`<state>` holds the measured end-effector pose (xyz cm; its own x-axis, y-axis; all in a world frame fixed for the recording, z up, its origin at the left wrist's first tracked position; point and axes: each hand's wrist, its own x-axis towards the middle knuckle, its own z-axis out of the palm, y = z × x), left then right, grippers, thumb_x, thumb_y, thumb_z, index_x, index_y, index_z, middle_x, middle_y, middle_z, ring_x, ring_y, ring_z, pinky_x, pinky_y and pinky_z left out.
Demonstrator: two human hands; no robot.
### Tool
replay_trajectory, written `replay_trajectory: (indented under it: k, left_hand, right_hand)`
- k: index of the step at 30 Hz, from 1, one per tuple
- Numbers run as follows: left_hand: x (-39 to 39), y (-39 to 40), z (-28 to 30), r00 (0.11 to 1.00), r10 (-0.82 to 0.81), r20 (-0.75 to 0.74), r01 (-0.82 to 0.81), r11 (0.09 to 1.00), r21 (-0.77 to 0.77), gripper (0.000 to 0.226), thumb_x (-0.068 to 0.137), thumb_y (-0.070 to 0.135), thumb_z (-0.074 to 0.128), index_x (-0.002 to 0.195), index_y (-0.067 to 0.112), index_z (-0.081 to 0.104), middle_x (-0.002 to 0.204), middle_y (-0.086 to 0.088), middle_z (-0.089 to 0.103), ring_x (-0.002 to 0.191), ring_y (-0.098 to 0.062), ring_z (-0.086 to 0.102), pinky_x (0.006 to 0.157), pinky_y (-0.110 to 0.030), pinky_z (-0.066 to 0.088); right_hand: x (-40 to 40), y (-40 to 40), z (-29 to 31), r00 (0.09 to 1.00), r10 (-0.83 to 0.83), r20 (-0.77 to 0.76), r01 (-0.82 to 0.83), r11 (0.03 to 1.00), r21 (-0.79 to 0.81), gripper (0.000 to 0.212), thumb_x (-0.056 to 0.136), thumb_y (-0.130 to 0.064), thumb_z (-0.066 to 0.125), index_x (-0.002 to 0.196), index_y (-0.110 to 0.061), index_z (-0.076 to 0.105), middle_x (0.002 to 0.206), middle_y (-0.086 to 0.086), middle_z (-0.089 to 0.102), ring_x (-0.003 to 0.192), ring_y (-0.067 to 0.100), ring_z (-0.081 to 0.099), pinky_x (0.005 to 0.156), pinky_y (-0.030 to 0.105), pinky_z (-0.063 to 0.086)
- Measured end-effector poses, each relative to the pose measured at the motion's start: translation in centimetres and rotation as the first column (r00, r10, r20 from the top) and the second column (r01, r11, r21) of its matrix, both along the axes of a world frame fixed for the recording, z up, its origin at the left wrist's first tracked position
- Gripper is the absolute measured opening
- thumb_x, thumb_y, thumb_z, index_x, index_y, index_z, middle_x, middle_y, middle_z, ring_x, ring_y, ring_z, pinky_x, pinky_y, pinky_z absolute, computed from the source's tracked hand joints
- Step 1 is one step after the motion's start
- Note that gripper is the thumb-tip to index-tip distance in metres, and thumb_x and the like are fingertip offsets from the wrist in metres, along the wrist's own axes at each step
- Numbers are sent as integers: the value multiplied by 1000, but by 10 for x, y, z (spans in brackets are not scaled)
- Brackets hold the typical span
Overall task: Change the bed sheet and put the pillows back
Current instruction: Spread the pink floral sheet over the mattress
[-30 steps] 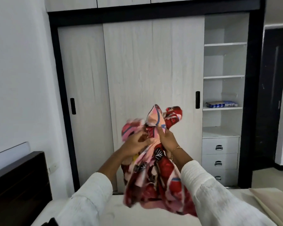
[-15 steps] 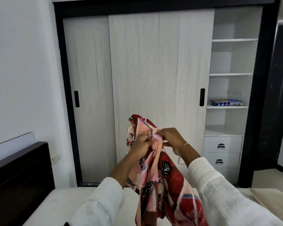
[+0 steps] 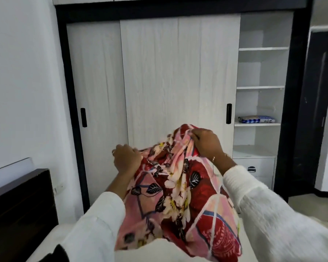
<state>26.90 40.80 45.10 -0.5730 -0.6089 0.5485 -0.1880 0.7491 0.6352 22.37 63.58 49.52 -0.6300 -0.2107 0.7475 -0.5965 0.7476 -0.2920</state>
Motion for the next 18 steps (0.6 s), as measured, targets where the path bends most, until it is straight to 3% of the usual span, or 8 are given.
replay_trajectory:
  k: [2,4,7,9,12,14,16,18]
  left_hand:
    - [-4,10,5,989,-136,-67,132,990,-49,28,90,19,53,111,0,58,118,-18,52,112,-33,48,92,-36,39]
    - [-8,26,12,911,-389,-136,385,921,-53,21,90,14,57,104,-1,63,110,-17,61,106,-30,56,88,-26,36]
    - [-6,55,21,808,-585,-61,585,811,-19,34,91,22,59,119,4,59,118,-10,61,111,-24,55,91,-24,38]
    - [-6,68,21,721,-693,-20,690,714,122,50,88,27,62,133,9,47,126,-5,55,111,-19,55,91,-25,42]
    - [-10,80,11,504,-858,100,787,504,354,32,90,16,60,122,10,57,110,-7,63,75,-2,63,70,-15,49]
    - [-16,83,3,531,-815,234,741,580,338,25,94,21,53,110,6,64,104,-11,65,74,-5,65,71,-19,48]
    - [-22,79,3,657,-561,504,651,759,-4,38,97,34,43,109,4,64,110,-17,64,97,-26,63,82,-29,46]
    - [-24,71,15,797,-231,558,497,775,-390,32,95,28,44,109,6,63,114,-16,64,105,-33,60,84,-34,47]
  right_hand:
    - [5,-5,27,997,-58,-60,60,998,23,23,94,-18,44,94,-5,64,96,21,64,88,35,61,65,29,37]
    - [8,-7,57,973,-83,-214,52,988,-146,23,93,-15,45,85,-1,61,88,24,64,82,39,60,61,31,30]
    - [7,-11,72,979,-8,-202,-19,991,-134,28,95,-16,46,78,2,58,82,24,63,78,37,58,59,29,24]
    - [6,-13,70,979,25,-201,-78,962,-262,30,95,-15,47,74,4,57,76,23,62,70,32,53,58,31,25]
    - [-2,-10,74,980,138,-145,-196,802,-564,31,94,-12,48,69,4,57,64,15,58,64,30,56,67,39,47]
    - [-11,1,77,976,206,-77,-201,693,-692,31,93,-14,49,68,2,59,63,10,57,66,31,58,73,47,52]
    - [-20,13,74,965,262,-24,-180,592,-785,32,91,-18,50,64,-4,59,64,8,58,69,32,59,74,48,54]
    - [-27,25,63,934,357,14,-148,424,-893,34,94,-13,49,60,-11,55,63,6,55,64,23,58,64,36,57]
